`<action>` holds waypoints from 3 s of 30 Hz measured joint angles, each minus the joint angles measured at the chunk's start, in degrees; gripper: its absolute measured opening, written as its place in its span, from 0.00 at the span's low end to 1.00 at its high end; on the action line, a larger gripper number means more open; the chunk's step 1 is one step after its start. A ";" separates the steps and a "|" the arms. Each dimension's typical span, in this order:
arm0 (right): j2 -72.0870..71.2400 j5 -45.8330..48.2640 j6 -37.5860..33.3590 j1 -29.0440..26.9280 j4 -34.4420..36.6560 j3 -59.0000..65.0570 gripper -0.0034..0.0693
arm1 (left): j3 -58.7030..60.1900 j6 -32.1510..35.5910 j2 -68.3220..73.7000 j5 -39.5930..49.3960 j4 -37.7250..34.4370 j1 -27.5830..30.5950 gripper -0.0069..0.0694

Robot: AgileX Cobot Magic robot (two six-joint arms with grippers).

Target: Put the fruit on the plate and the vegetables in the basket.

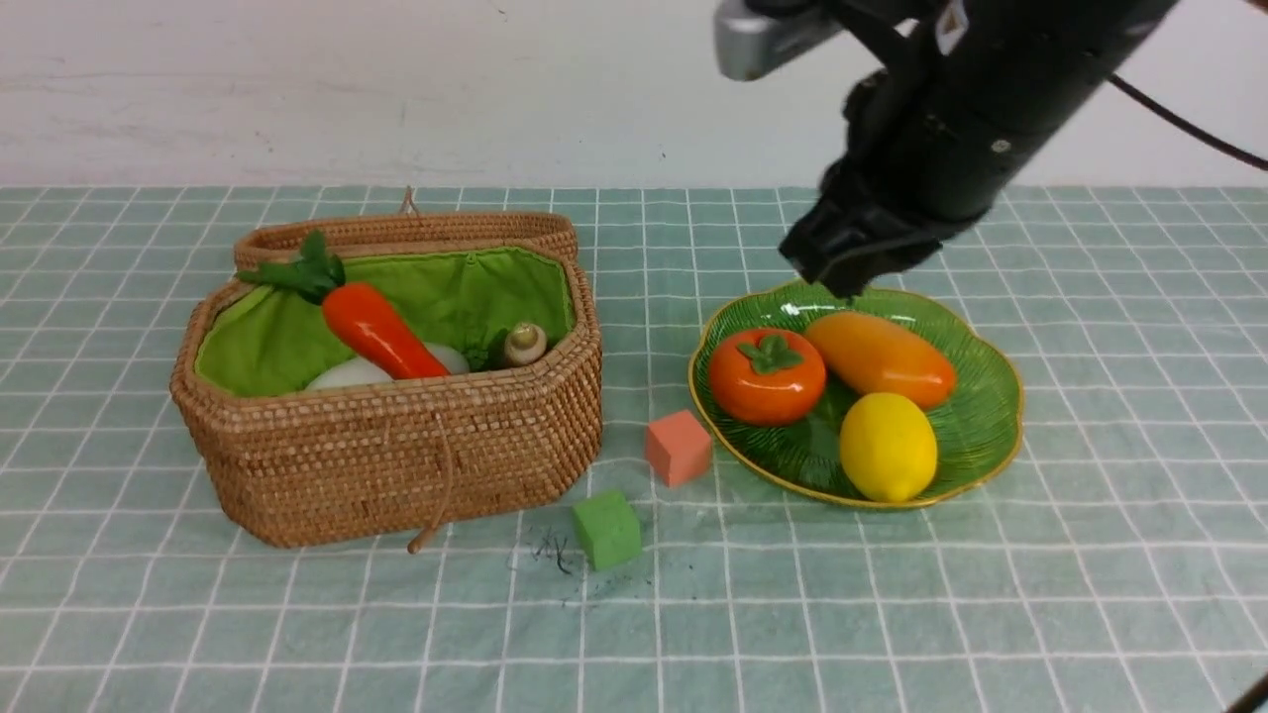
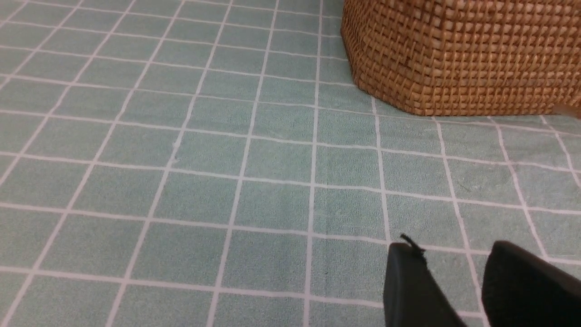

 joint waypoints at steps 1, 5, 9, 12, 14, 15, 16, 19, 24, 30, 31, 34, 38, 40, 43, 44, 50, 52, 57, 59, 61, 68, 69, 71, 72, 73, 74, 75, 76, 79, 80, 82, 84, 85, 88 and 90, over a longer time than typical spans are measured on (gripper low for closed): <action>-1.09 0.06 3.03 -0.79 -0.24 3.06 0.03 | 0.00 0.00 0.00 0.00 0.00 0.00 0.40; -2.34 0.25 8.07 -1.44 -1.95 9.78 0.03 | 0.00 0.00 0.00 0.00 0.00 0.00 0.40; -2.28 0.19 9.21 -1.44 -2.04 11.18 0.03 | 0.00 0.00 0.00 0.00 0.00 0.00 0.40; -2.28 -0.06 9.32 -1.44 -1.84 11.18 0.03 | 0.00 0.00 0.00 0.00 0.00 0.00 0.40; -2.28 -0.06 9.33 -1.44 -1.78 11.18 0.03 | 0.00 0.00 0.00 0.00 0.00 0.00 0.40; -2.28 -0.06 9.33 -1.44 -1.73 11.18 0.03 | 0.00 0.00 0.00 0.00 0.00 0.00 0.40; -2.28 -0.06 9.38 -1.44 -1.73 11.18 0.03 | 0.00 0.00 0.00 0.00 0.00 0.00 0.40; -2.24 -0.06 9.38 -1.44 -1.67 11.18 0.03 | 0.00 0.00 0.00 0.00 0.00 0.00 0.40; -2.59 -1.30 7.91 -1.44 -4.36 11.89 0.03 | 0.00 0.00 0.00 0.00 0.00 0.00 0.40; -11.00 -19.62 7.91 -1.44 -4.02 23.81 0.04 | 0.00 0.00 0.00 0.00 0.00 0.00 0.40; -12.83 -23.78 7.91 -1.44 -4.02 26.45 0.04 | 0.00 0.00 0.00 0.00 0.00 0.00 0.40; -20.05 -34.26 7.86 -1.44 -5.57 37.01 0.04 | 0.00 0.00 0.00 0.00 0.00 0.00 0.40; -31.41 -49.07 7.86 -1.55 -9.18 55.21 0.05 | 0.00 0.00 0.00 0.00 0.00 0.00 0.40; -35.67 -54.24 7.86 -2.18 -9.80 63.42 0.05 | 0.00 0.00 0.00 0.00 0.00 0.00 0.40; -42.16 -63.15 7.86 -4.22 -9.75 74.94 0.05 | 0.00 0.00 0.00 0.00 0.00 0.00 0.40; -45.07 -67.17 7.86 -5.39 -9.56 79.32 0.05 | 0.00 0.00 0.00 0.00 0.00 0.00 0.40; -59.17 -79.59 9.11 -14.66 -9.13 99.71 0.05 | 0.00 0.00 0.00 0.00 0.00 0.00 0.40; -66.74 -76.53 11.28 -18.88 -9.13 103.52 0.06 | 0.00 0.00 0.00 0.00 0.00 0.00 0.40; -81.62 -61.48 13.05 -24.14 -9.06 103.68 0.07 | 0.00 0.00 0.00 0.00 0.00 0.00 0.40; -87.87 -55.49 13.26 -25.47 -8.40 104.18 0.07 | 0.00 0.00 0.00 0.00 0.00 0.00 0.40; -93.40 -52.31 13.49 -25.84 -7.97 104.24 0.08 | 0.00 0.00 0.00 0.00 0.00 0.00 0.40; -97.76 -50.77 13.58 -26.85 -7.57 104.04 0.08 | 0.00 0.00 0.00 0.00 0.00 0.00 0.40; -97.76 -50.72 13.58 -26.89 -7.57 103.99 0.08 | 0.00 0.00 0.00 0.00 0.00 0.00 0.40; -97.81 -50.70 13.58 -27.08 -7.57 103.99 0.08 | 0.00 0.00 0.00 0.00 0.00 0.00 0.40; -97.83 -50.70 13.58 -27.08 -7.57 103.99 0.08 | 0.00 0.00 0.00 0.00 0.00 0.00 0.40; -97.83 -50.70 13.58 -27.08 -7.57 103.99 0.09 | 0.00 0.00 0.00 0.00 0.00 0.00 0.40; -97.83 -50.70 13.58 -27.08 -7.57 103.99 0.09 | 0.00 0.00 0.00 0.00 0.00 0.00 0.40; -97.83 -50.70 13.58 -27.08 -7.57 103.99 0.09 | 0.00 0.00 0.00 0.00 0.00 0.00 0.40; -97.83 -50.70 13.58 -27.08 -7.57 103.99 0.09 | 0.00 0.00 0.00 0.00 0.00 0.00 0.40; -97.83 -50.65 13.58 -27.08 -7.43 103.99 0.09 | 0.00 0.00 0.00 0.00 0.00 0.00 0.40; -97.83 -50.65 13.58 -27.08 -7.43 103.99 0.09 | 0.00 0.00 0.00 0.00 0.00 0.00 0.40; -97.83 -50.65 13.58 -27.08 -7.43 103.99 0.09 | 0.00 0.00 0.00 0.00 0.00 0.00 0.40; -97.83 -50.65 13.58 -27.08 -7.43 103.99 0.10 | 0.00 0.00 0.00 0.00 0.00 0.00 0.40; -97.83 -50.65 13.58 -27.08 -7.43 103.99 0.10 | 0.00 0.00 0.00 0.00 0.00 0.00 0.40; -97.83 -50.65 13.58 -27.08 -7.43 103.99 0.10 | 0.00 0.00 0.00 0.00 0.00 0.00 0.40; -97.83 -50.65 13.58 -27.08 -7.43 103.99 0.11 | 0.00 0.00 0.00 0.00 0.00 0.00 0.40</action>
